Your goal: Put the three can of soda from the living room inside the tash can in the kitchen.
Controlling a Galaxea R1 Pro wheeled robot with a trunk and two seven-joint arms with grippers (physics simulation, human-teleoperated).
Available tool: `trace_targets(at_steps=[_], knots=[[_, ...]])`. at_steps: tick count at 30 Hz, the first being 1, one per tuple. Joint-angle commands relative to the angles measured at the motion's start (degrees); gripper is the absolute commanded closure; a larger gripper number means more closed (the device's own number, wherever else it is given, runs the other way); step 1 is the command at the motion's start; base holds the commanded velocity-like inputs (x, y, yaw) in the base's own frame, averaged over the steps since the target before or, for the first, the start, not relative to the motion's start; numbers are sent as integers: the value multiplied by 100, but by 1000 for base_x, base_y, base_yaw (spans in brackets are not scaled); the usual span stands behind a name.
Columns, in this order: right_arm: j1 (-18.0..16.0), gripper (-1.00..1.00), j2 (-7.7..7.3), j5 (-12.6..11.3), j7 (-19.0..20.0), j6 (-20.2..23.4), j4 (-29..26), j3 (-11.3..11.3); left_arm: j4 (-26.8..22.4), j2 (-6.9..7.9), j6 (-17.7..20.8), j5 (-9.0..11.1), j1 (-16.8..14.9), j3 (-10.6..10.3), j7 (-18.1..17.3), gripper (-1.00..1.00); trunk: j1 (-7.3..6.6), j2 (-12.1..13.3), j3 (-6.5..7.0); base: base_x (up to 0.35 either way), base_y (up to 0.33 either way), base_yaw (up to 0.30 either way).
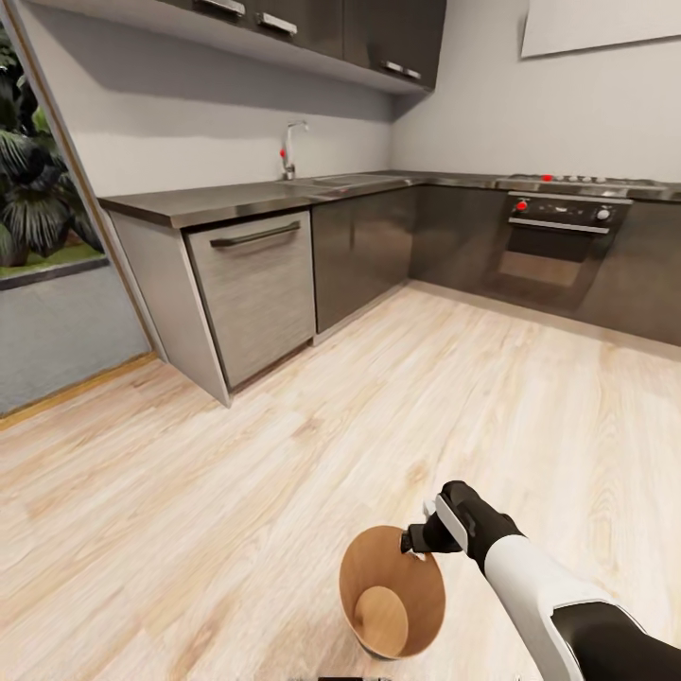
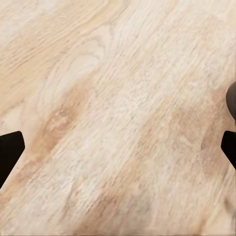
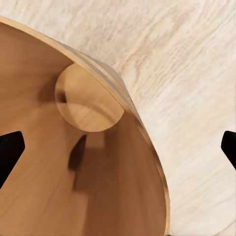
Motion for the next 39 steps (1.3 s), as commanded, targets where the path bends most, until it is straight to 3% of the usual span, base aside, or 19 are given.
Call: trace_targets(at_steps=[1, 9, 25, 30, 39], knots=[[0, -100, 0, -2, 0, 0, 0, 0, 0, 0, 0, 0, 0, 0, 0, -100, 2, -2, -32, 0, 0, 61], [0, -100, -9, 1, 15, 0, -7, 0, 0, 0, 0, 7, 0, 2, 0, -100, 7, -5, -149, 0, 0, 57], [0, -100, -22, 1, 23, 2, -17, 3, -8, 0, 0, 8, 0, 2, 0, -100, 7, -5, -204, 0, 0, 3], [0, -100, -27, 1, 23, 4, -18, 5, -9, 0, 0, 8, 0, 2, 0, -100, 20, -11, -316, 0, 0, 0], [0, -100, -30, 1, 23, 4, -18, 6, -9, 0, 0, 8, 0, 2, 0, -100, 20, -11, -354, 0, 0, 0]])
